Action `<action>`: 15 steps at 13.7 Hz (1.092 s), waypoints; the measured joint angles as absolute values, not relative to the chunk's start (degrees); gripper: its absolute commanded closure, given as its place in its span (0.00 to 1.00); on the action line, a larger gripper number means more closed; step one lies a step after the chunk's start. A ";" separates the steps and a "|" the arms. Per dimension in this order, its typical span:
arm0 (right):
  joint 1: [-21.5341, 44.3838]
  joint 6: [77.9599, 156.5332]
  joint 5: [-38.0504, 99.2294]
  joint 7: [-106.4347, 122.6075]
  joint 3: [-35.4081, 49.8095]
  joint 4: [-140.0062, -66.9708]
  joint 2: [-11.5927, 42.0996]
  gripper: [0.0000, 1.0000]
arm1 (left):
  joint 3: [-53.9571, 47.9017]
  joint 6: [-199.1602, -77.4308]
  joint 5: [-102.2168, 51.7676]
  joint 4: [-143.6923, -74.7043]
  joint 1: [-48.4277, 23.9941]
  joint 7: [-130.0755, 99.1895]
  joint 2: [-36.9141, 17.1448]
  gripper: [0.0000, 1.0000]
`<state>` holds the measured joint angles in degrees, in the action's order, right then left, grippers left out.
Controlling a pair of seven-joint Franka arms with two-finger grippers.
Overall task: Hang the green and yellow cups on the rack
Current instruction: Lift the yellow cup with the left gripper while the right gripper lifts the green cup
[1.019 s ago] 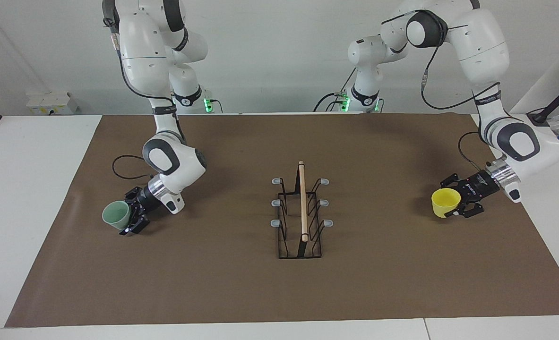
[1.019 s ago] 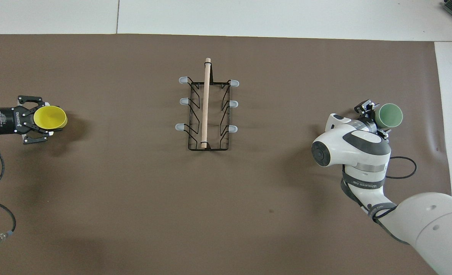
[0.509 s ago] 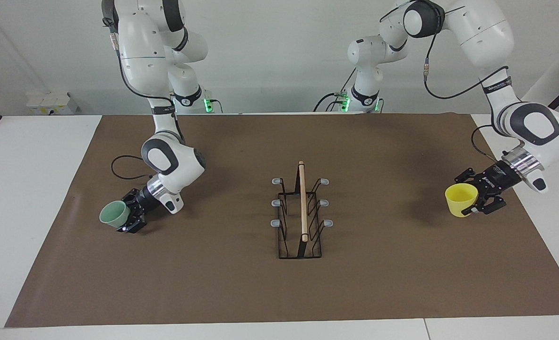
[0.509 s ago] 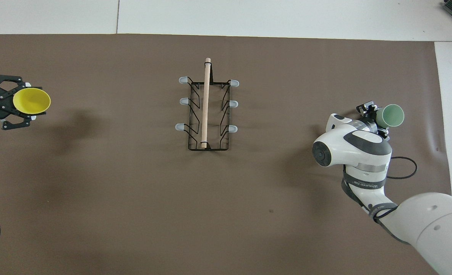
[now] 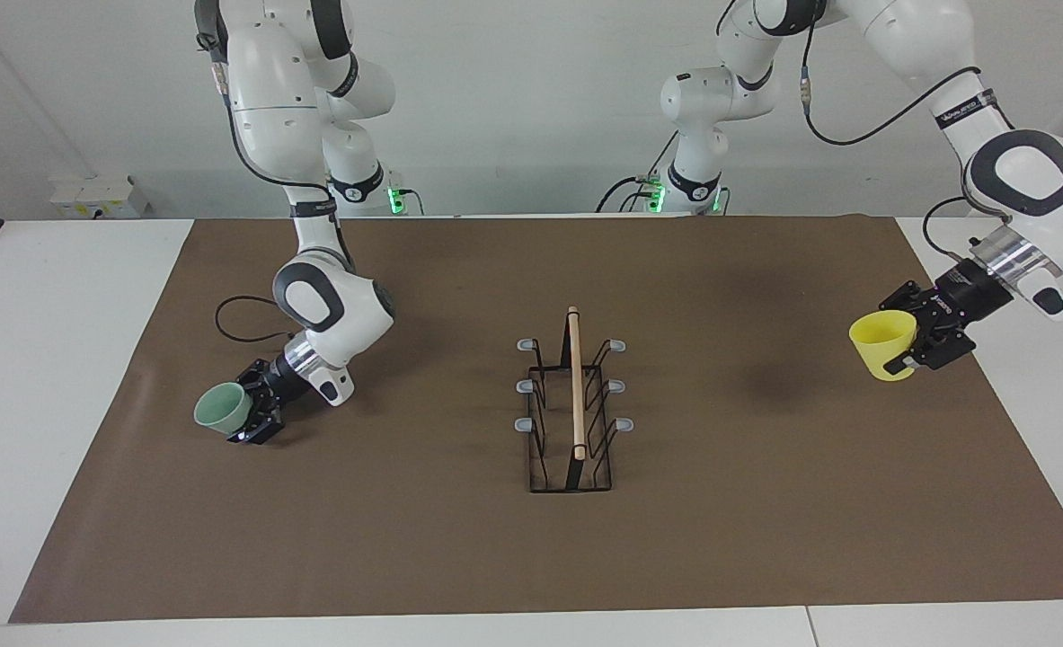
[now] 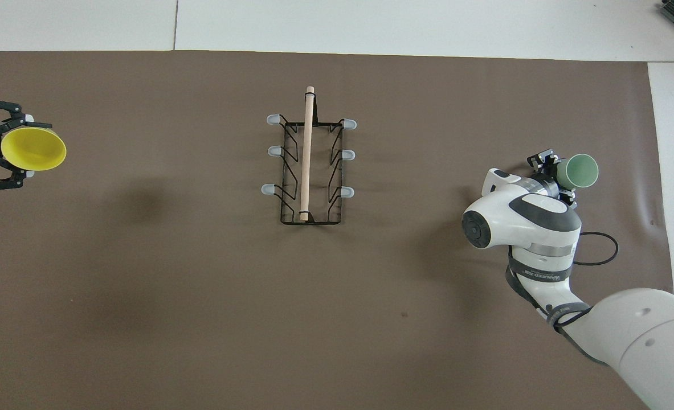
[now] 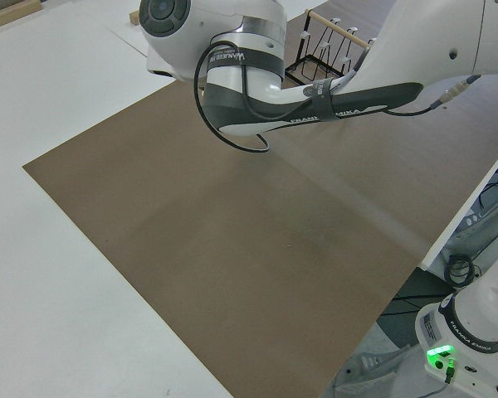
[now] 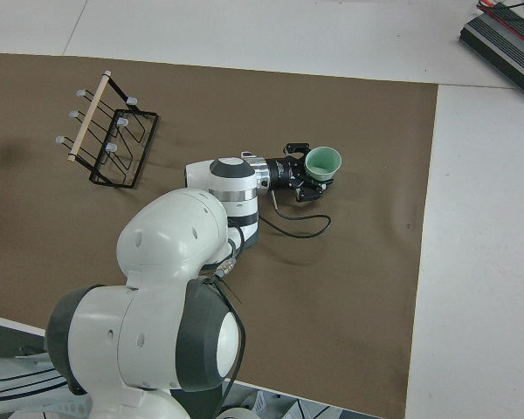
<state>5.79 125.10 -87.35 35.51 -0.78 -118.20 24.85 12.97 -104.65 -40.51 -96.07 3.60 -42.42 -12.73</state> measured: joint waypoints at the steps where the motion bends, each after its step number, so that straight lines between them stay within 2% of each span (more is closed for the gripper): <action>1: 5.72 126.62 -84.16 37.29 -0.79 -117.93 24.22 0.71 | 11.53 -104.69 -37.90 -96.07 3.55 -42.51 -11.47 1.00; 5: 4.84 131.31 -71.30 43.03 -0.83 -117.34 19.92 0.71 | 3.33 -106.30 -26.90 -96.13 3.43 -44.10 -8.17 1.00; 8: 4.93 131.86 -57.19 46.89 0.81 -117.36 15.74 0.71 | -2.25 -109.53 -20.82 -96.28 3.41 -47.70 -7.14 1.00; 15: 5.07 131.81 -21.94 54.73 4.27 -117.34 9.80 0.71 | -16.77 -127.92 -4.70 -102.14 3.20 -53.23 -6.57 1.00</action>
<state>5.07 131.81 -21.94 54.73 4.27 -117.34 9.80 -16.77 -127.92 -4.70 -102.14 3.20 -53.23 -6.57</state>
